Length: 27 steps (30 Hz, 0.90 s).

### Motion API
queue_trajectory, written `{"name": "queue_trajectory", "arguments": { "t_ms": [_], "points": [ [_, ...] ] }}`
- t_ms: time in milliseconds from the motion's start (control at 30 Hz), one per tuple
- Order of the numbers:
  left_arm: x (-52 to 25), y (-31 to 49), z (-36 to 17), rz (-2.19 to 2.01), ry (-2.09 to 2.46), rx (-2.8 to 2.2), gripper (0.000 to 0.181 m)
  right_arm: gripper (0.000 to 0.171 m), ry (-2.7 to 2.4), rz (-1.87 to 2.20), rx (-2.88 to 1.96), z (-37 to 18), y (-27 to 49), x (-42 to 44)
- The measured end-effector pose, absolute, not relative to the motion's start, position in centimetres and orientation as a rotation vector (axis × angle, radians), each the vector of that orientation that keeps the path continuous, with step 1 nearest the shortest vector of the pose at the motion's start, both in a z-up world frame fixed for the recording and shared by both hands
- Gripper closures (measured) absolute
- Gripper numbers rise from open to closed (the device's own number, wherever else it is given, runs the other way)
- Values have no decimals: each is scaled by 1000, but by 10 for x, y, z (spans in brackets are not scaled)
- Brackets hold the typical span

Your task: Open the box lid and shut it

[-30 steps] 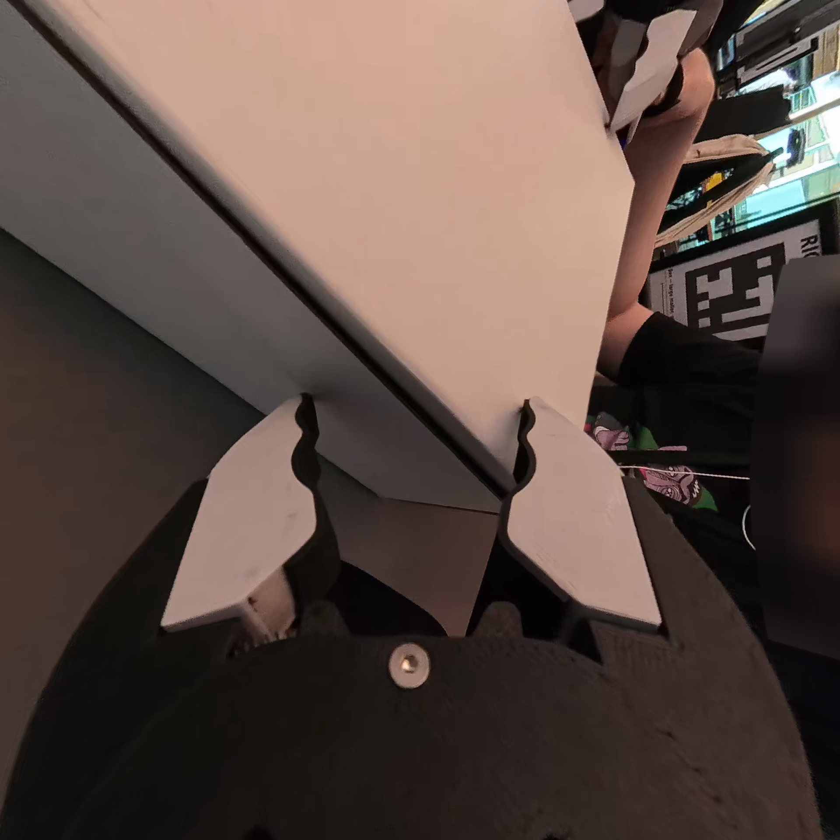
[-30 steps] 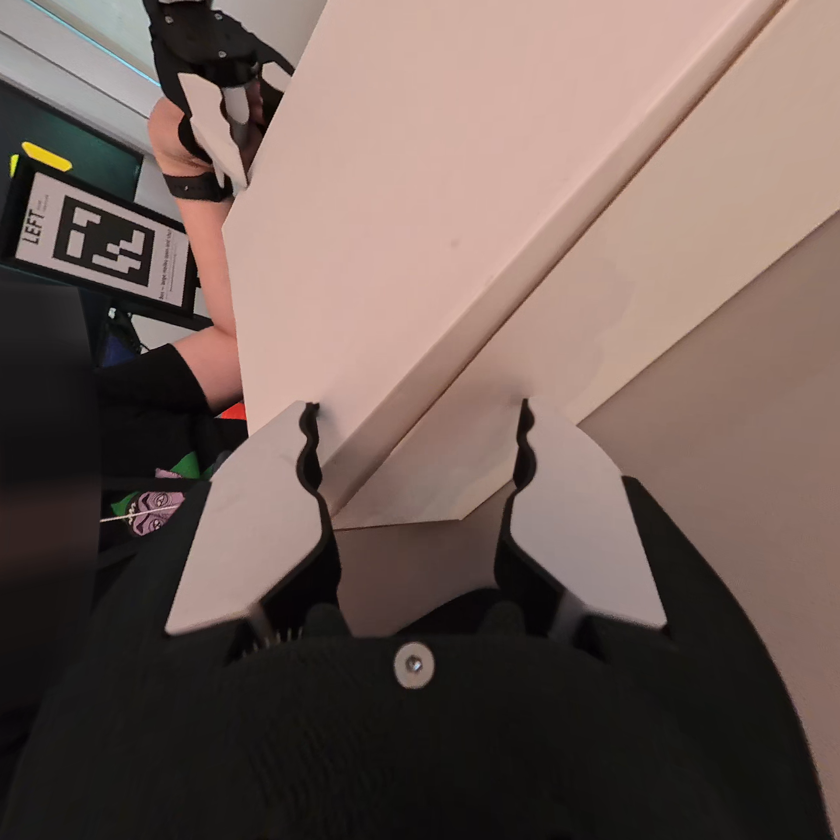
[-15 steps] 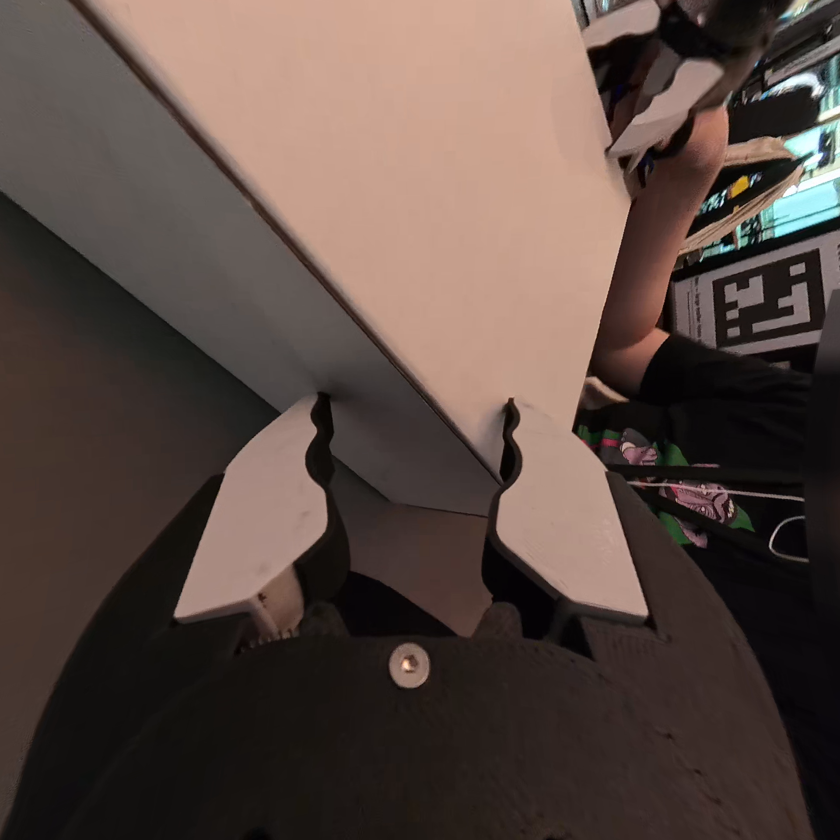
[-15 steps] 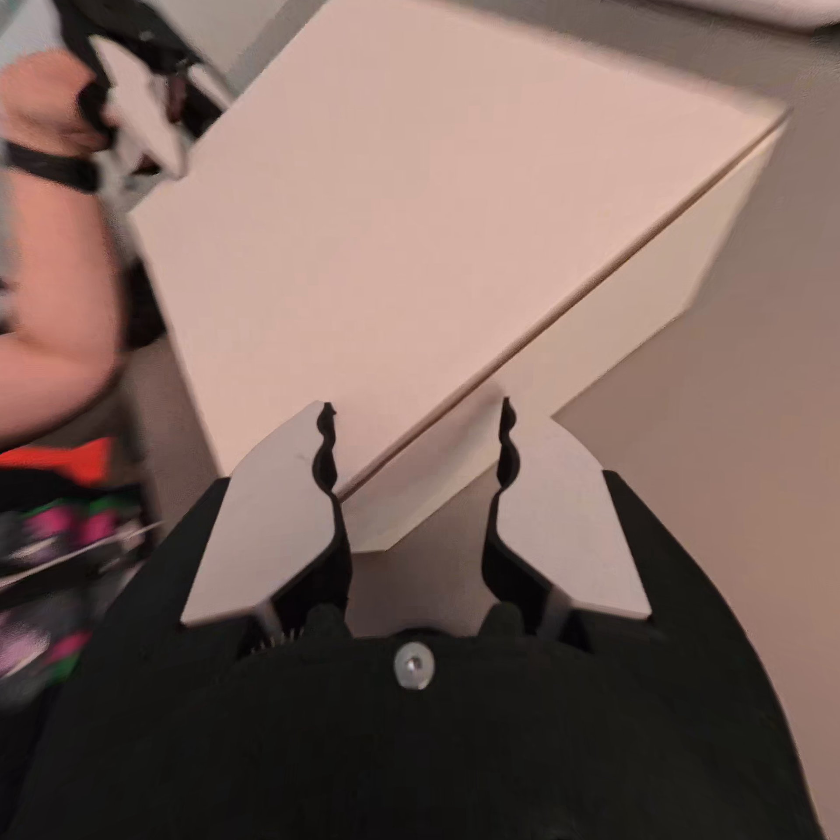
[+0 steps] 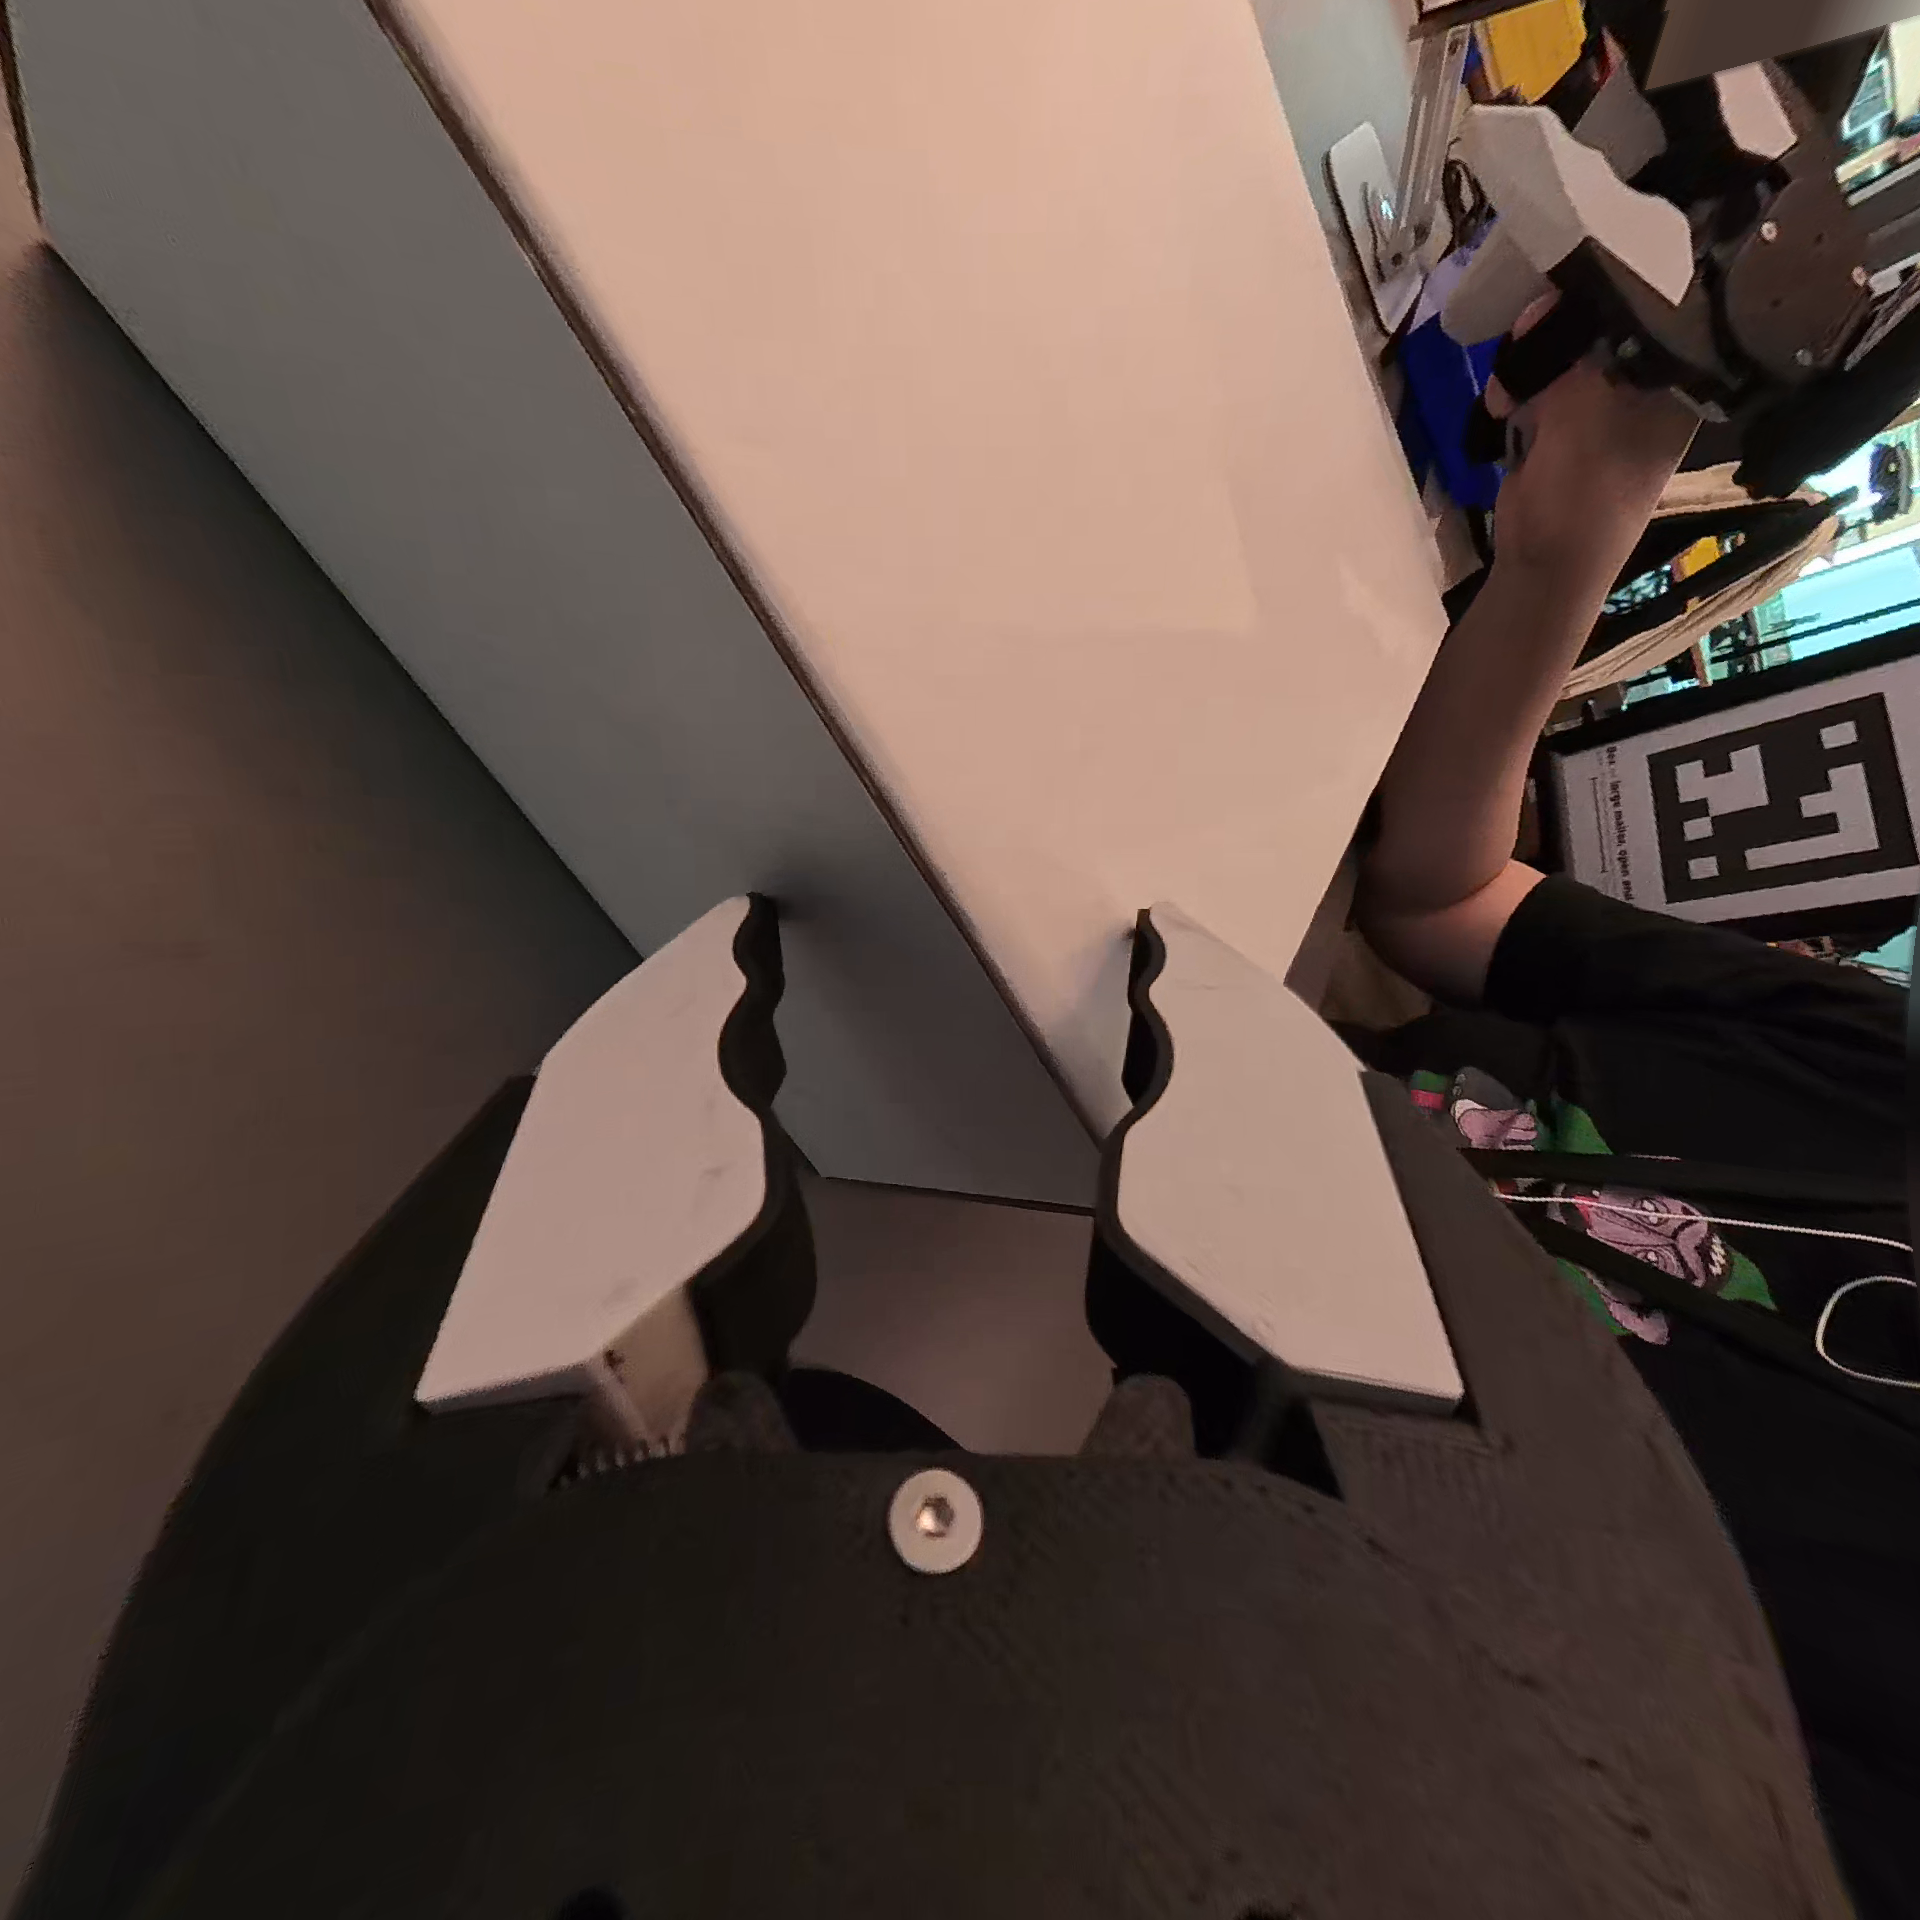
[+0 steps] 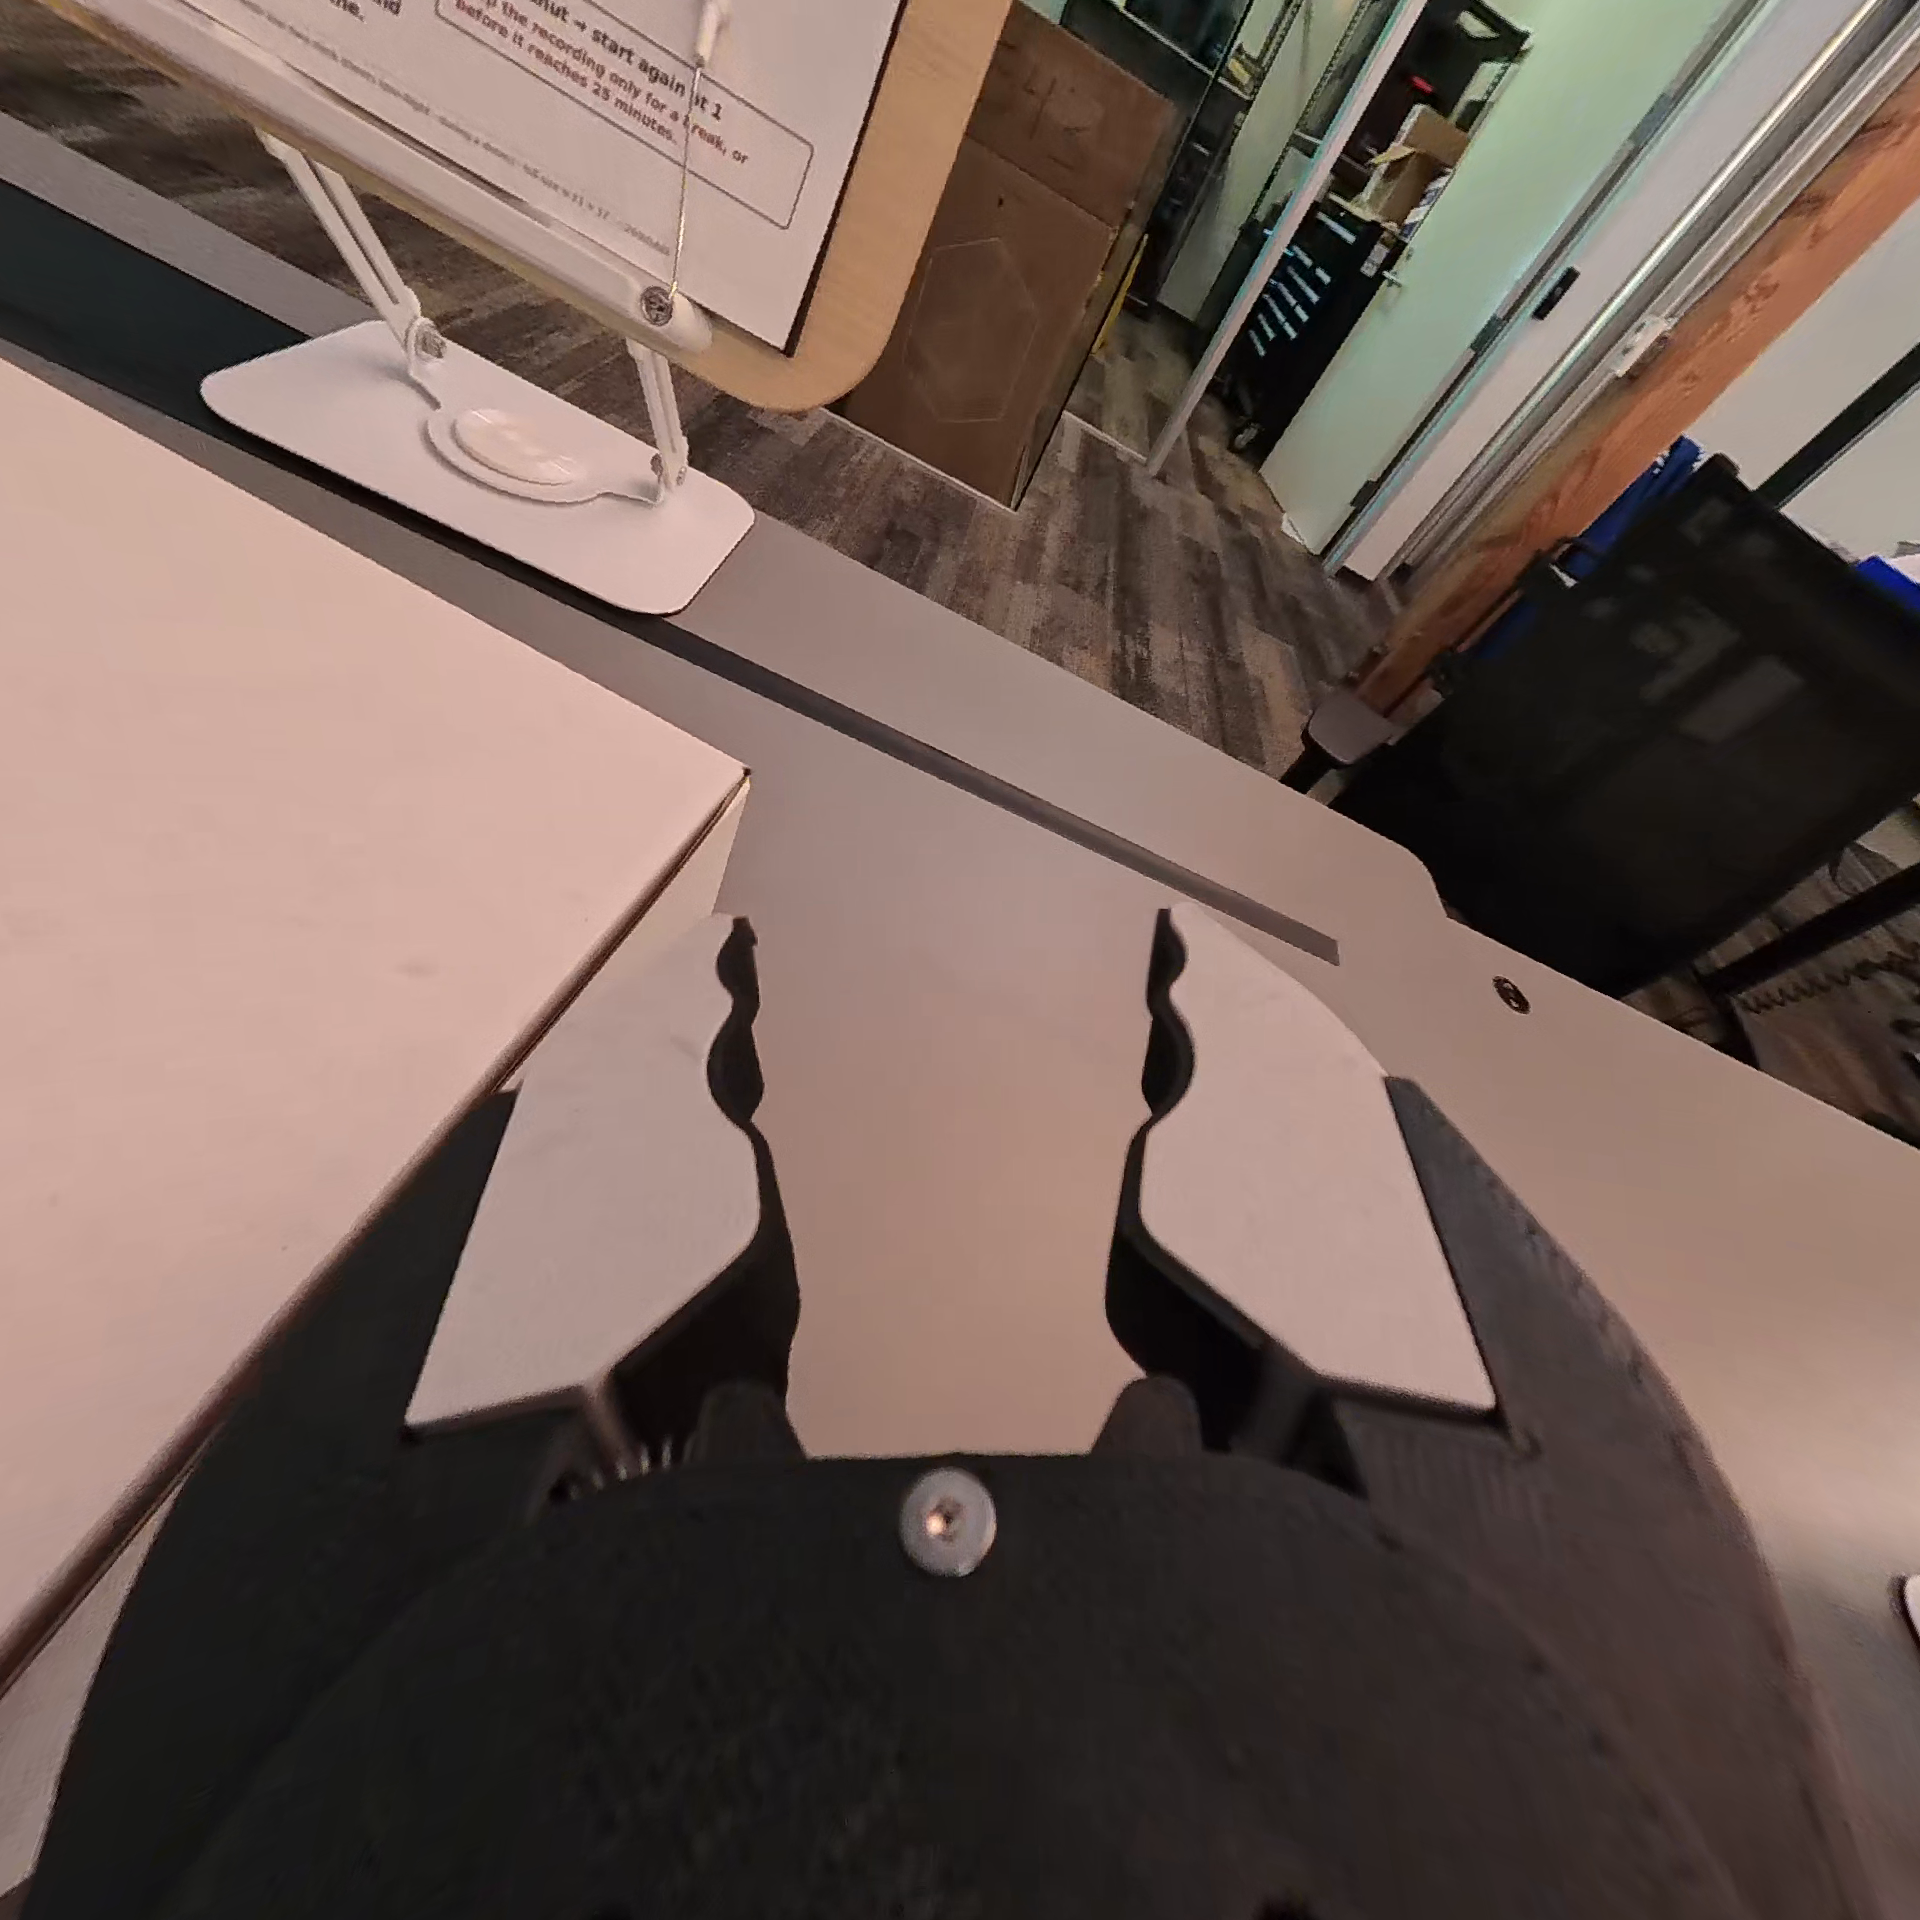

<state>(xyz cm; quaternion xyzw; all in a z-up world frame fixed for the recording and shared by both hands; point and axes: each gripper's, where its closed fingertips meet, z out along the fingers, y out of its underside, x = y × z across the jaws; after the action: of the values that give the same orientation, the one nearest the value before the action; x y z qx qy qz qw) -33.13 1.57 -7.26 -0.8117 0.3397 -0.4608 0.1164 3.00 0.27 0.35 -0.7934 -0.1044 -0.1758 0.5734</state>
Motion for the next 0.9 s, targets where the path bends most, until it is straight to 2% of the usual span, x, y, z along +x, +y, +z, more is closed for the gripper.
{"name": "queue_trajectory", "arguments": {
  "t_ms": [300,467,600,800,900],
  "points": [
    [-331,14,-73,-1335,980,-2396,117,98,-245,-454,-1857,4,2,33],
    [-328,16,-70,-1132,957,-2438,118,98,-241,-396,-1895,-5,5,31],
    [-334,40,-54,-690,899,-2352,117,97,-235,-357,-1921,-12,7,32],
    [-366,86,9,135,746,-1898,111,96,-231,-332,-1930,-16,10,32],
    [-372,85,27,355,743,-1745,122,96,-232,-337,-1937,-19,11,34]
  ]
}}
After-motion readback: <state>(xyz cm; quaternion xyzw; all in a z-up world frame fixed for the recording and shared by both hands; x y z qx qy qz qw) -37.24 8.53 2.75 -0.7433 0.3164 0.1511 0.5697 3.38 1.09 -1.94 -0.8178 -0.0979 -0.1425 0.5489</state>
